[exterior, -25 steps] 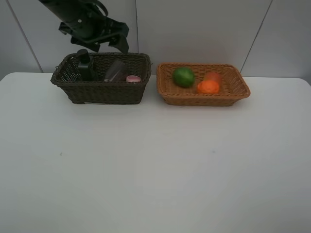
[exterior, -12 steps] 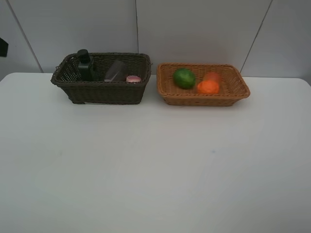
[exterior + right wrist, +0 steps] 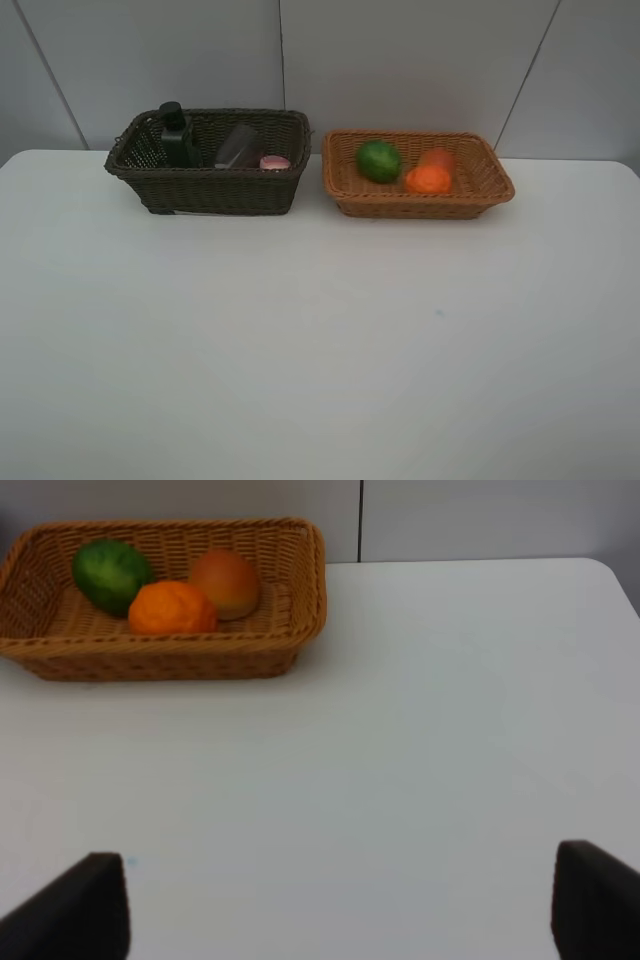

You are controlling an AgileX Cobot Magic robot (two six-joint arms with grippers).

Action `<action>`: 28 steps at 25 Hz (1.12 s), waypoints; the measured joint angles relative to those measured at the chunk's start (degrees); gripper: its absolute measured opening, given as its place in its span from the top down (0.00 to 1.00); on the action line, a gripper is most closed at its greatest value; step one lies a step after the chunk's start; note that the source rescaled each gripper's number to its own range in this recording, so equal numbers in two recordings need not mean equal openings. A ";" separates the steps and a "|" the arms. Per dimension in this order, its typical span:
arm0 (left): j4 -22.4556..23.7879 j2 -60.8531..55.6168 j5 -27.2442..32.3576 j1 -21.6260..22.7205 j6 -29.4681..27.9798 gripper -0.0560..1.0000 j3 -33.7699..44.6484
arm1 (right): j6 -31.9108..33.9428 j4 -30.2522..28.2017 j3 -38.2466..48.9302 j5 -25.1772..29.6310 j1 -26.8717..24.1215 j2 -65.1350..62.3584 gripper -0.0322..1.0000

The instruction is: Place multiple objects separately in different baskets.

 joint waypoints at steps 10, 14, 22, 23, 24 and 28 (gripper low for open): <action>2.06 -13.77 3.57 0.00 1.49 0.00 4.92 | 0.00 0.00 0.00 0.00 0.00 0.00 0.12; 1.83 -13.85 3.70 0.00 2.17 0.00 4.92 | 0.00 0.00 0.00 0.00 0.00 0.00 0.12; 1.52 -13.85 3.70 0.00 2.31 0.00 4.92 | 0.00 0.00 0.00 0.00 0.00 0.00 0.12; 1.52 -13.85 3.70 0.00 2.31 0.00 4.92 | 0.00 0.00 0.00 0.00 0.00 0.00 0.12; 1.52 -13.85 3.70 0.00 2.31 0.00 4.92 | 0.00 0.00 0.00 0.00 0.00 0.00 0.12; 1.52 -13.85 3.70 0.00 2.31 0.00 4.92 | 0.00 0.00 0.00 0.00 0.00 0.00 0.12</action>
